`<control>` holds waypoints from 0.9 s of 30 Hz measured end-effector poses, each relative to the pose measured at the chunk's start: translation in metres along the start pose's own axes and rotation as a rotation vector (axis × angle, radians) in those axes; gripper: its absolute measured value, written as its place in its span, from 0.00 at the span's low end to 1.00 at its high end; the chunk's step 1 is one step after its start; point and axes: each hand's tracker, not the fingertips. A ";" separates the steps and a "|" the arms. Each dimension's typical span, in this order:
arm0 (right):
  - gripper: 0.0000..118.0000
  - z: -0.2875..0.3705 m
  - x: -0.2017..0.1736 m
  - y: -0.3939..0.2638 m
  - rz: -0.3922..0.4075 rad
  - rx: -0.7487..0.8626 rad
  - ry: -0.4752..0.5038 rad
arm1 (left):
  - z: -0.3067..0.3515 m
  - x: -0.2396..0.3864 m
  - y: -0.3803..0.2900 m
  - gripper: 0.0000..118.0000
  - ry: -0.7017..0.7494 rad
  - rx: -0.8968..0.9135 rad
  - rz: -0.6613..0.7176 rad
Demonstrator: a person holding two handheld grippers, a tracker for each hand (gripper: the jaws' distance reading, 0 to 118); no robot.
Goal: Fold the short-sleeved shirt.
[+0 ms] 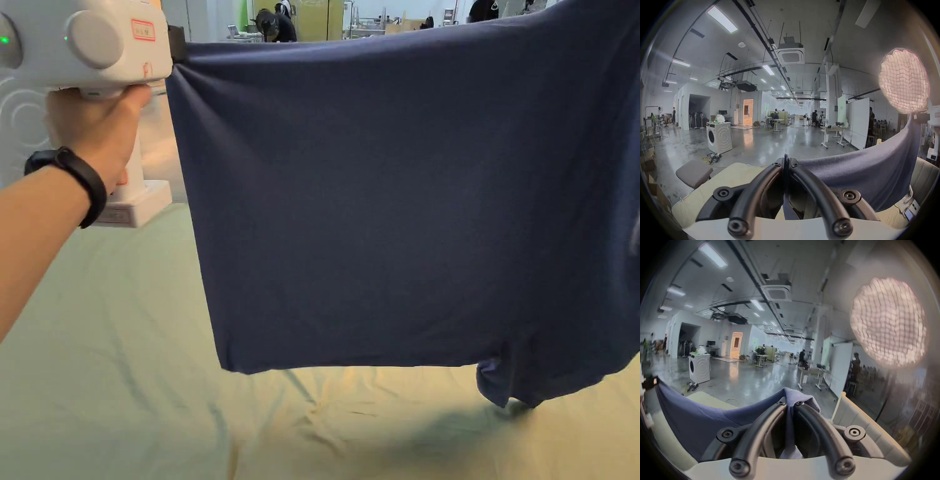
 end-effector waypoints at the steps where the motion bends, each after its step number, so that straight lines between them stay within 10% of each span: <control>1: 0.03 -0.012 0.001 -0.001 -0.029 0.018 0.062 | -0.007 0.004 -0.002 0.05 0.007 -0.001 -0.013; 16: 0.03 -0.078 -0.014 -0.141 -0.013 -0.207 0.080 | -0.049 0.014 -0.144 0.05 -0.013 -0.206 -0.062; 27: 0.03 -0.052 -0.030 -0.381 -0.230 -0.520 0.149 | -0.047 0.013 -0.332 0.05 -0.120 -0.486 0.114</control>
